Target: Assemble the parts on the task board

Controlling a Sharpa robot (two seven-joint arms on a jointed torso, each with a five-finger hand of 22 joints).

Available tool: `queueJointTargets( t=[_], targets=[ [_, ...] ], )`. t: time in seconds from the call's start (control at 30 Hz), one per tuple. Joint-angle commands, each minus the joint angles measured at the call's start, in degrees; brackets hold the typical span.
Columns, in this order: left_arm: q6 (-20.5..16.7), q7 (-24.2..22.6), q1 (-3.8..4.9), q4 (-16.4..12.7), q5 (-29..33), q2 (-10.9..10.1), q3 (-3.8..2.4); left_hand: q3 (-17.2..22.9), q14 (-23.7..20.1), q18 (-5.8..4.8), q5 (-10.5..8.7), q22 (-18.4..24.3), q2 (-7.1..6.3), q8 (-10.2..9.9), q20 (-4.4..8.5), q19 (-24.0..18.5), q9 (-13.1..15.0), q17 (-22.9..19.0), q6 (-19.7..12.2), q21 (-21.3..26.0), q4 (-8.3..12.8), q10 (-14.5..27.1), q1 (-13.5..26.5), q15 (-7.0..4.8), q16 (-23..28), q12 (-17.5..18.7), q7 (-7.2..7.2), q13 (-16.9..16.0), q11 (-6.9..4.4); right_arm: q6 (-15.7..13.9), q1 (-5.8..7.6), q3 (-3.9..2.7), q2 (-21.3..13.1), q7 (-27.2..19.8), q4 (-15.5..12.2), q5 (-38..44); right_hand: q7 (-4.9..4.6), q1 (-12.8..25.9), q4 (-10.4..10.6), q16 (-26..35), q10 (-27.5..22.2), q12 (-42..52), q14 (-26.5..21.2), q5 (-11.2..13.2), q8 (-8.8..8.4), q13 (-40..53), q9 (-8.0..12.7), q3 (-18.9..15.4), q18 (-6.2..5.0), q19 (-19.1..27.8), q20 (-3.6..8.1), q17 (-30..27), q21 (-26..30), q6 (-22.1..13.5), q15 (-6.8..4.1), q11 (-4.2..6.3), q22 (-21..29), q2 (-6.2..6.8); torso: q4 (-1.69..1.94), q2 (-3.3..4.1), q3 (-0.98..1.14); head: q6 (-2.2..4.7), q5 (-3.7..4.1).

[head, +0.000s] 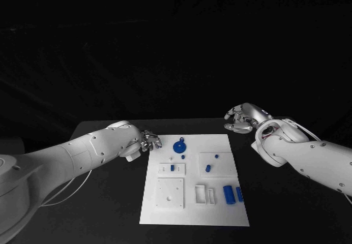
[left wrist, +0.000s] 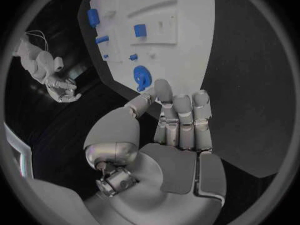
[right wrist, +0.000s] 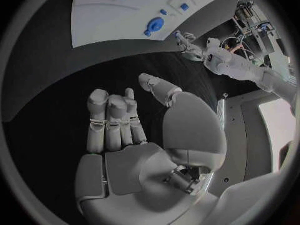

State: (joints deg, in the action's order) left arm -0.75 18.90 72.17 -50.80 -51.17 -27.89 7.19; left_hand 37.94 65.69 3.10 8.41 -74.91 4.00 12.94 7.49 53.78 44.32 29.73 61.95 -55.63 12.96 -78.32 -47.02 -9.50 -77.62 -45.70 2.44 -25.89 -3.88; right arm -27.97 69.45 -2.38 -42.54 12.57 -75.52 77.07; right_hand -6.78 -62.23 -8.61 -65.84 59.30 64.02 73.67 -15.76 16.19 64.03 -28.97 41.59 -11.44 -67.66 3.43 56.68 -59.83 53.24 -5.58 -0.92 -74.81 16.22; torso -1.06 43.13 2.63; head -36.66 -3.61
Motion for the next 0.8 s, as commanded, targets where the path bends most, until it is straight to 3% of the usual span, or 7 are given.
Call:
queueJointTargets(
  t=[0.03,0.2,0.37,0.53,0.63,0.8],
  targets=[
    [-3.52,0.57,0.08,-3.89,-0.89,-1.68,0.06,3.17,0.25,-0.83,-1.68,-0.86,-0.50,0.46,7.04,0.60,-0.38,0.02,4.78,-0.29,-0.56,-0.35,0.93,-0.59,-0.47,-0.21,-0.62,0.21,-0.49,0.91,0.00,-0.03,0.18,-0.42,0.43,0.18,-0.53,0.22,-0.04,0.34,-0.39,-0.21,0.34,-0.34,-0.21,-0.08,0.06,-0.20,-3.56,-0.10,0.23,-0.08,0.34,-0.06,0.13,0.08,-0.04,-0.29,0.52,-0.68,0.12,-0.30,0.16],
    [-5.46,0.88,-0.03,-9.96,-2.32,-4.86,0.34,4.51,0.68,-0.85,-1.79,-0.91,-0.56,0.63,7.18,1.05,-0.63,-0.02,5.25,-0.54,-0.82,-0.85,2.36,-0.67,-0.64,-0.20,-0.68,0.36,-0.65,1.03,-0.08,-0.01,0.54,-0.57,1.29,0.15,-0.53,0.21,-0.04,0.35,-0.38,-0.21,0.34,-0.38,-0.21,-0.09,0.06,-0.19,-3.56,-0.11,0.23,-0.08,0.35,-0.06,0.13,0.08,-0.05,-0.30,0.92,-1.19,0.08,-0.69,0.35],
    [-7.86,0.79,-0.83,-14.81,-2.92,-7.12,1.53,5.32,1.36,-0.77,-2.20,-0.92,-0.30,0.83,7.41,1.59,-0.86,-0.12,5.83,-0.80,-1.18,-1.64,4.11,-0.79,-0.74,-0.08,-0.88,0.58,-0.84,1.13,-0.33,0.00,0.78,-0.67,1.91,0.15,-0.53,0.20,-0.04,0.37,-0.36,-0.21,0.35,-0.46,-0.21,-0.13,0.05,-0.17,-3.56,-0.11,0.23,-0.08,0.37,-0.05,0.13,0.08,-0.05,-0.34,1.21,-1.60,0.05,-1.05,0.36],
    [-8.94,0.77,-1.85,-17.99,-4.05,-8.55,2.52,5.89,1.81,-0.69,-2.46,-0.93,-0.17,0.96,7.58,1.99,-1.00,-0.17,6.16,-1.03,-1.00,-2.17,4.91,-0.94,-0.82,-0.07,-1.02,0.67,-0.98,1.20,-0.53,0.01,0.87,-0.72,2.05,0.15,-0.53,0.17,-0.05,0.38,-0.35,-0.22,0.35,-0.53,-0.21,-0.16,0.05,-0.15,-3.56,-0.12,0.22,-0.08,0.38,-0.05,0.13,0.08,-0.05,-0.36,1.47,-1.88,0.05,-1.41,0.45],
    [-9.33,0.76,-2.20,-19.42,-4.50,-9.16,3.44,6.09,1.97,-0.66,-2.50,-0.94,-0.13,1.00,7.64,2.12,-1.05,-0.17,6.27,-1.11,-0.91,-2.34,5.13,-0.98,-0.86,-0.08,-1.07,0.68,-1.03,1.25,-0.60,0.02,0.90,-0.75,2.13,0.15,-0.53,0.16,-0.05,0.39,-0.35,-0.22,0.36,-0.56,-0.21,-0.18,0.05,-0.14,-3.56,-0.12,0.22,-0.08,0.39,-0.05,0.13,0.08,-0.05,-0.37,1.54,-2.01,0.03,-1.56,0.47],
    [-9.39,0.77,-3.03,-20.36,-5.28,-9.36,3.90,6.40,2.24,-0.62,-2.52,-0.95,-0.02,1.10,7.72,2.32,-1.09,-0.17,6.48,-1.24,-0.78,-2.59,5.38,-1.05,-0.96,-0.12,-1.16,0.68,-1.12,1.31,-0.69,0.02,0.95,-0.77,2.17,0.15,-0.52,0.16,-0.05,0.40,-0.34,-0.22,0.36,-0.60,-0.21,-0.20,0.05,-0.13,-3.56,-0.12,0.22,-0.08,0.40,-0.04,0.13,0.08,-0.05,-0.40,1.77,-2.21,0.05,-1.88,0.51]
  ],
)
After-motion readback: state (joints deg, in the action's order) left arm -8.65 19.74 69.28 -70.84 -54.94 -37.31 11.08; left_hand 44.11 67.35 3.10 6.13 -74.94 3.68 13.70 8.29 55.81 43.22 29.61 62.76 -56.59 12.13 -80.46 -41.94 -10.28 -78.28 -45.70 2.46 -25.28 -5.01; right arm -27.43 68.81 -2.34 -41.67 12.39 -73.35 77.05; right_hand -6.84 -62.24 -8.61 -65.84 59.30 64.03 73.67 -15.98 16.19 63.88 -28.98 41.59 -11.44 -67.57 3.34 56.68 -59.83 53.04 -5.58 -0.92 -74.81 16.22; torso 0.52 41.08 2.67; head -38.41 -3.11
